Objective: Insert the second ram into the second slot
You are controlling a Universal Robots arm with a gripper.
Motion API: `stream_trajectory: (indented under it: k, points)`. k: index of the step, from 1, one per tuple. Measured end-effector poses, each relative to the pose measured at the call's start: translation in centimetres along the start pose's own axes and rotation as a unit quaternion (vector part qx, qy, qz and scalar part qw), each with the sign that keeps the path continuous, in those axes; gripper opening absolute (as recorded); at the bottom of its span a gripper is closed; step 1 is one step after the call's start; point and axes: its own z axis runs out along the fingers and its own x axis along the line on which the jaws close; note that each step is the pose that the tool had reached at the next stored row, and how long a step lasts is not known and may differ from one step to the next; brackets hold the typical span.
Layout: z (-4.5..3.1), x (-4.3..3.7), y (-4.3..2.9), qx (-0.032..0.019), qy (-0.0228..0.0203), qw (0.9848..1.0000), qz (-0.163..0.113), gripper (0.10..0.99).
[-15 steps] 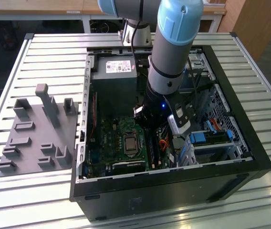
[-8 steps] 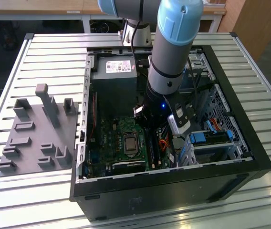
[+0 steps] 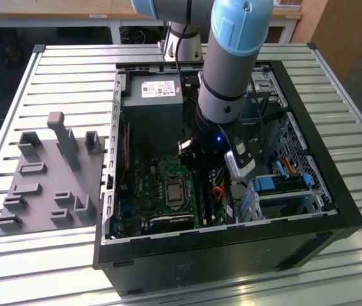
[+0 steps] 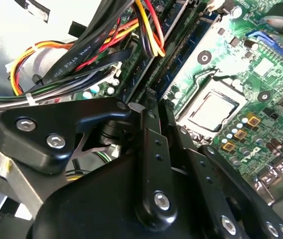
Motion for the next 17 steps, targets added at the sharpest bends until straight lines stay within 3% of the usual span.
stream_trajectory:
  k: [9,10,17]
  points:
    - [-1.29,0.08,0.01,0.0000,0.0007,1.0000,0.000,0.196]
    - [-1.37,0.08,0.02,0.0000,0.0009,1.0000,0.000,0.129]
    - [-1.07,0.06,0.03,0.0000,0.0008,1.0000,0.000,0.106]
